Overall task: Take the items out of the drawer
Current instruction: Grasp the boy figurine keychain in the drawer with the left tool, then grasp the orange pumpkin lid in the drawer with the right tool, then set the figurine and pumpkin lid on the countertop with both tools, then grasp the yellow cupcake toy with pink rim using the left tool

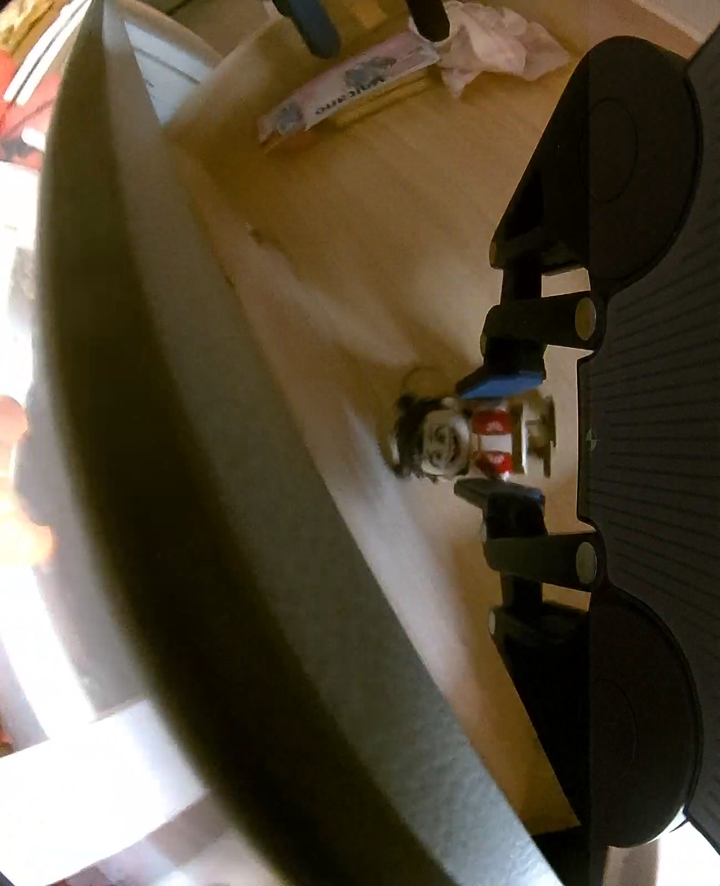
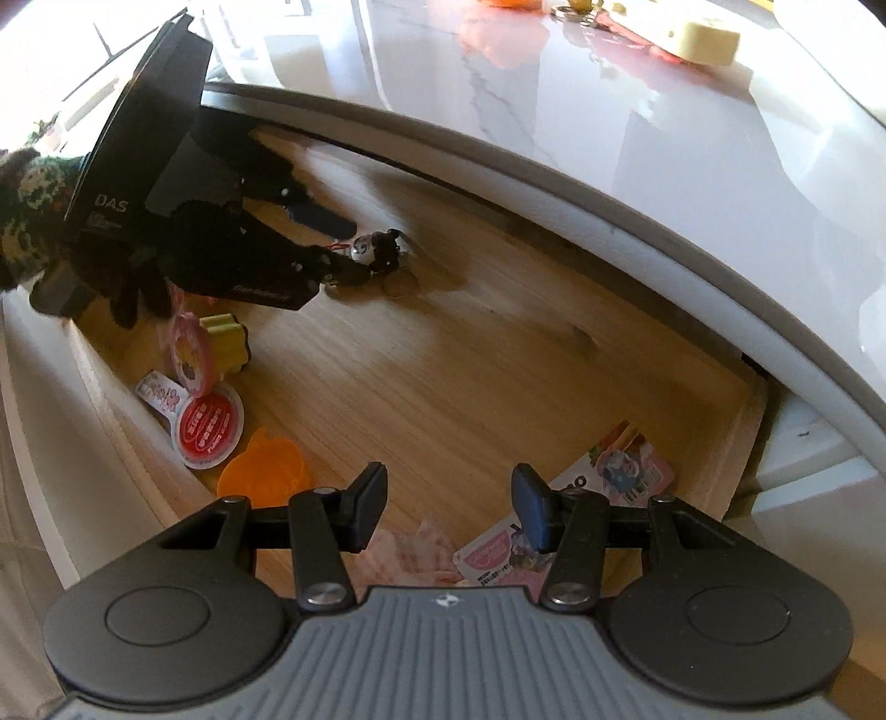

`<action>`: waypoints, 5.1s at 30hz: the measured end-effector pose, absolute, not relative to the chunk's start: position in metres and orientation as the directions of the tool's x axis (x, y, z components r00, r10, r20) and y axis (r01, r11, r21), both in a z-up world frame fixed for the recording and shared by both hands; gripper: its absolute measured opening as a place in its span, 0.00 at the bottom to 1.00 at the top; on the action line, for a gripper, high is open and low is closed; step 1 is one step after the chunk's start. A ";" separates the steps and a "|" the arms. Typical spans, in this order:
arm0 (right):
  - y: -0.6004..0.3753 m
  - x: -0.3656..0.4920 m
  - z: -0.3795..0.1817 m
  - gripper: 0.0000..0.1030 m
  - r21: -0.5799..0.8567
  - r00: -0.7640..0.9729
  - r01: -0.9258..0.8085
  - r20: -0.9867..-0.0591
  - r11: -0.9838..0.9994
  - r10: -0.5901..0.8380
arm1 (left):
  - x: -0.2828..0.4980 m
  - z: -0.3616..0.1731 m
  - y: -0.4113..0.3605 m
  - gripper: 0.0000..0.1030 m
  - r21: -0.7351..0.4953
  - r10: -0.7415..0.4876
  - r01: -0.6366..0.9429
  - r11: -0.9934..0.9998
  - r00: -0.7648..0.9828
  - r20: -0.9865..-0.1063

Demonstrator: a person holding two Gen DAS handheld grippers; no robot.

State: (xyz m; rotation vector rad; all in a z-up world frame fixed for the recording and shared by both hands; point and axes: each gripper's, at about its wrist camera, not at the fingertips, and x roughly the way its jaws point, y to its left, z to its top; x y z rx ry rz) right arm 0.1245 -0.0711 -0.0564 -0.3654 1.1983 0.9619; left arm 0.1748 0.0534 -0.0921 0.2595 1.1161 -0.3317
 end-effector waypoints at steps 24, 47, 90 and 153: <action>0.061 0.080 -0.095 0.55 0.306 -0.313 -0.857 -0.948 0.415 0.052 | 0.096 -0.013 0.121 0.32 -0.206 -0.292 0.213 0.955 0.546 -0.786; 0.023 0.074 -0.060 0.56 0.353 -0.275 -0.818 -0.934 0.455 0.229 | 0.088 -0.032 0.114 0.32 -0.197 -0.270 0.192 0.961 0.518 -0.811; -0.092 0.210 0.059 0.59 0.102 0.588 -0.556 -0.654 0.825 0.477 | 0.157 0.074 0.079 0.36 -0.119 -0.244 0.214 0.969 0.796 -0.555; -0.104 0.148 -0.038 0.60 0.293 0.257 -0.526 -0.840 0.799 0.477 | 0.173 -0.083 0.015 0.37 0.087 -0.169 0.407 0.909 0.551 -0.817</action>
